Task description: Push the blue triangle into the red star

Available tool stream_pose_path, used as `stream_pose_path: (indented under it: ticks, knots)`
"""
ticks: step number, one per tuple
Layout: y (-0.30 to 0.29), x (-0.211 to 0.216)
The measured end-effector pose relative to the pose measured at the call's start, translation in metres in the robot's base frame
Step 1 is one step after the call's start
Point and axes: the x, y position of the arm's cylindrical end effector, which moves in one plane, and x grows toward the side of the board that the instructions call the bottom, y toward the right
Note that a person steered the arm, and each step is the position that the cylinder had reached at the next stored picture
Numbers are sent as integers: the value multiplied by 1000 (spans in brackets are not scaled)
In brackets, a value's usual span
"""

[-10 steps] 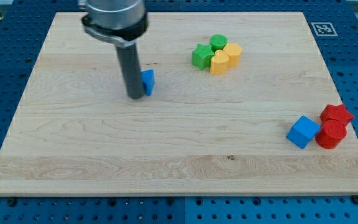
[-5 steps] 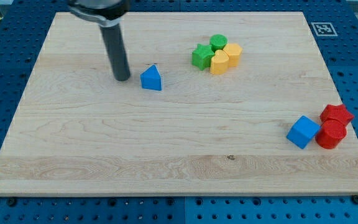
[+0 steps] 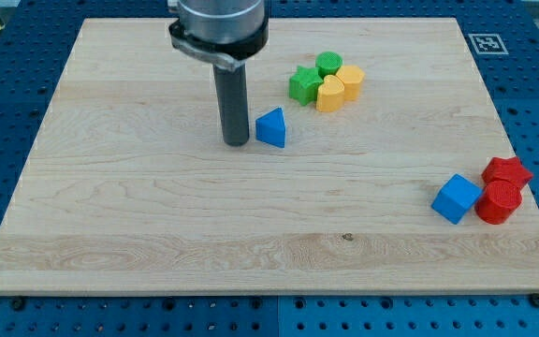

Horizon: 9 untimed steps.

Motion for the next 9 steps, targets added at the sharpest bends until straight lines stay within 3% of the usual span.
stream_pose_path:
  ticks: [1,3,5,7,9]
  knots:
    - [44,-4]
    - [162,35]
    - [152,36]
    - [228,40]
    - [230,46]
